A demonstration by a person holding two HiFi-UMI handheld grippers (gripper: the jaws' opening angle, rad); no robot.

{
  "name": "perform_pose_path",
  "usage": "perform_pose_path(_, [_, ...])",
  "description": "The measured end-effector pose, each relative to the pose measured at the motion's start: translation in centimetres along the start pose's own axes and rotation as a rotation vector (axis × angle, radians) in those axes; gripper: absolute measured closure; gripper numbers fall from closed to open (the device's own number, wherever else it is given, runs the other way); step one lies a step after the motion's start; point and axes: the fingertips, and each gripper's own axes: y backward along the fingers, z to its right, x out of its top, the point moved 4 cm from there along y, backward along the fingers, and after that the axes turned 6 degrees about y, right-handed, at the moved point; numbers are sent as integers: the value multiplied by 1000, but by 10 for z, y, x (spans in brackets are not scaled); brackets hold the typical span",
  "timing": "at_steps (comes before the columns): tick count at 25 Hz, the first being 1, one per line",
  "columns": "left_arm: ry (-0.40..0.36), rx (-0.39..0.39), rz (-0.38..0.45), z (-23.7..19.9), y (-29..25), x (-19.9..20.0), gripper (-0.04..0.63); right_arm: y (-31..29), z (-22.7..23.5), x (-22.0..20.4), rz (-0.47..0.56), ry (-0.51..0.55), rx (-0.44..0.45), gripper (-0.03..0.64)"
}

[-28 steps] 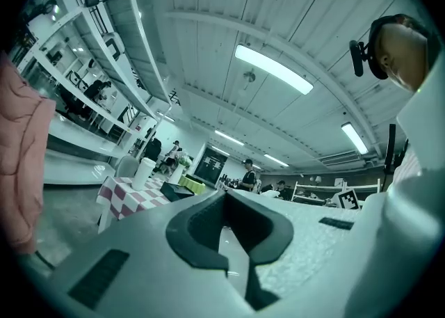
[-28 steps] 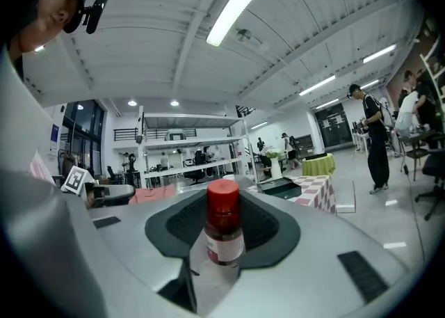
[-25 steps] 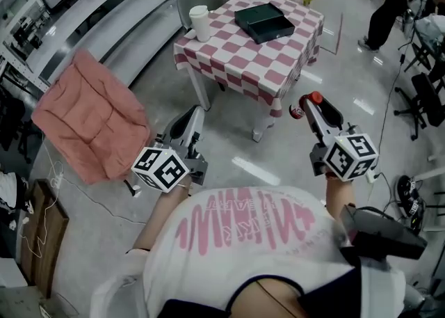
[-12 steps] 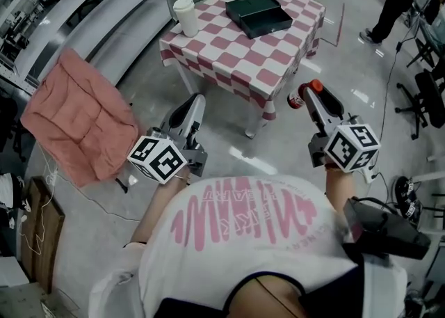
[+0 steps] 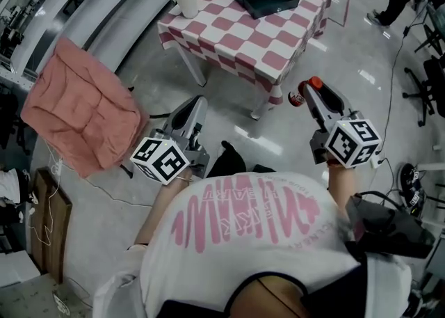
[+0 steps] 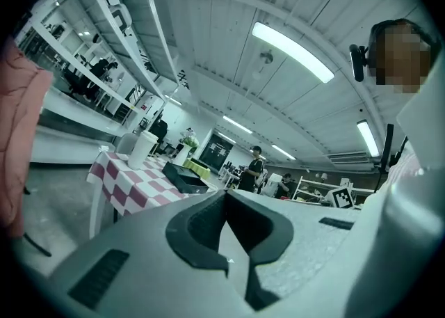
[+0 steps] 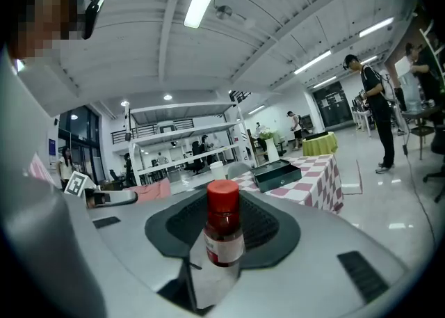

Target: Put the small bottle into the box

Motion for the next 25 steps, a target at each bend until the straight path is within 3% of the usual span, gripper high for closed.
perform_pose_path(7, [35, 24, -35, -44, -22, 1, 588, -37, 11, -8, -23, -23, -24, 479])
perform_pose_path(12, [8, -3, -87, -72, -62, 7, 588, -73, 23, -7, -24, -40, -48, 479])
perform_pose_path(25, [61, -120, -126, -123, -174, 36, 588, -175, 43, 5, -46, -41, -34, 480])
